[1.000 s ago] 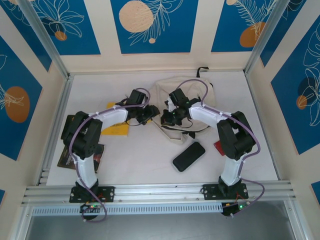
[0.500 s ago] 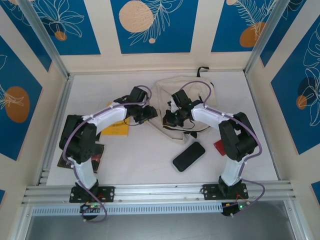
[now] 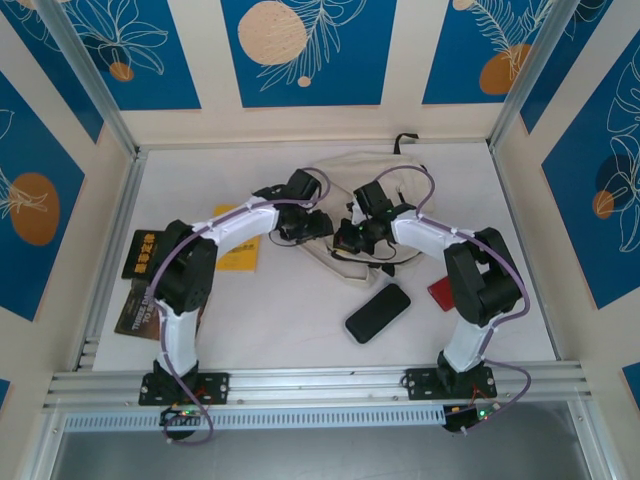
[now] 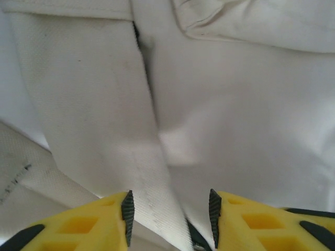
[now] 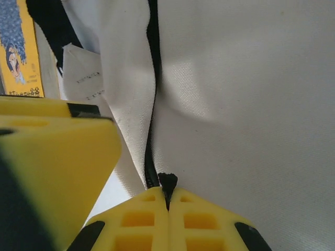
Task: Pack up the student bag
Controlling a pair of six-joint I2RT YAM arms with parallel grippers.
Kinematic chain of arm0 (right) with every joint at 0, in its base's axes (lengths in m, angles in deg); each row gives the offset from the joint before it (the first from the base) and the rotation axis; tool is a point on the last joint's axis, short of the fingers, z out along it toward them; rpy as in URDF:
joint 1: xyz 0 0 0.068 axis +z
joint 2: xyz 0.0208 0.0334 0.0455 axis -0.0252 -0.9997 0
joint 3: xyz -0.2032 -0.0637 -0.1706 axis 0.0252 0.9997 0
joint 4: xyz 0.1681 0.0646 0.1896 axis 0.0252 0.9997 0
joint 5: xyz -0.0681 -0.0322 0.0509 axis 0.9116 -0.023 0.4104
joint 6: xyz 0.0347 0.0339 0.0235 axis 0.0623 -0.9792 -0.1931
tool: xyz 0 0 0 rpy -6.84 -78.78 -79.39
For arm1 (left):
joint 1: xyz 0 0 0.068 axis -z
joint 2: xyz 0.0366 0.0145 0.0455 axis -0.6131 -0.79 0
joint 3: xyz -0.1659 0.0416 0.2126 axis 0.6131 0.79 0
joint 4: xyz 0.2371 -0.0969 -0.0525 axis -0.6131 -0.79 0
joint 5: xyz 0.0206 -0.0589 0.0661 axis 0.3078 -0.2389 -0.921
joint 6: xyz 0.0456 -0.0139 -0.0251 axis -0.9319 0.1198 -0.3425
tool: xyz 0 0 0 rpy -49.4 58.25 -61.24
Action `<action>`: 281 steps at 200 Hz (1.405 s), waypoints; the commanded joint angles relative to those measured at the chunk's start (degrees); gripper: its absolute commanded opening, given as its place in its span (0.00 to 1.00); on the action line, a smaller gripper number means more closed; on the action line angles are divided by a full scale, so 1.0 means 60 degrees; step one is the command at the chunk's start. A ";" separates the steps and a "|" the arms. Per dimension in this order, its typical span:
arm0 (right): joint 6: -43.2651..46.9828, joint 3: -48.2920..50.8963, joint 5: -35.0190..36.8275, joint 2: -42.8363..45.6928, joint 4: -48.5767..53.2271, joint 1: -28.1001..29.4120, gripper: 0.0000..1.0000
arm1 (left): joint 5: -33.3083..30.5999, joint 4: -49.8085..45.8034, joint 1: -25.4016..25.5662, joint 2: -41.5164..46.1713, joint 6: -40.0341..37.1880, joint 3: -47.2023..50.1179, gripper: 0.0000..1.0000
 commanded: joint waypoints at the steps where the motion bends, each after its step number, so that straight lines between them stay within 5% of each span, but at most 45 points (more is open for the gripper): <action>1: -0.0166 0.0101 -0.0138 0.0266 -0.0152 -0.0019 0.00 | -0.0211 -0.0844 0.0097 -0.0288 -0.0273 -0.0317 0.39; 98: 0.0095 -0.0147 0.0432 0.0282 0.0151 0.0029 0.00 | -0.0526 -0.0629 0.0064 0.0045 -0.0281 0.0380 0.07; 171: -0.0313 -0.0178 0.1100 0.0374 0.0081 -0.0012 0.00 | -0.0421 0.0285 -0.0180 0.0040 -0.0110 0.1206 0.10; 281: 0.0898 -0.2626 -0.2589 -0.1816 -0.0525 0.0559 0.00 | -0.0509 0.3319 -0.0614 0.3448 0.0796 0.4877 0.32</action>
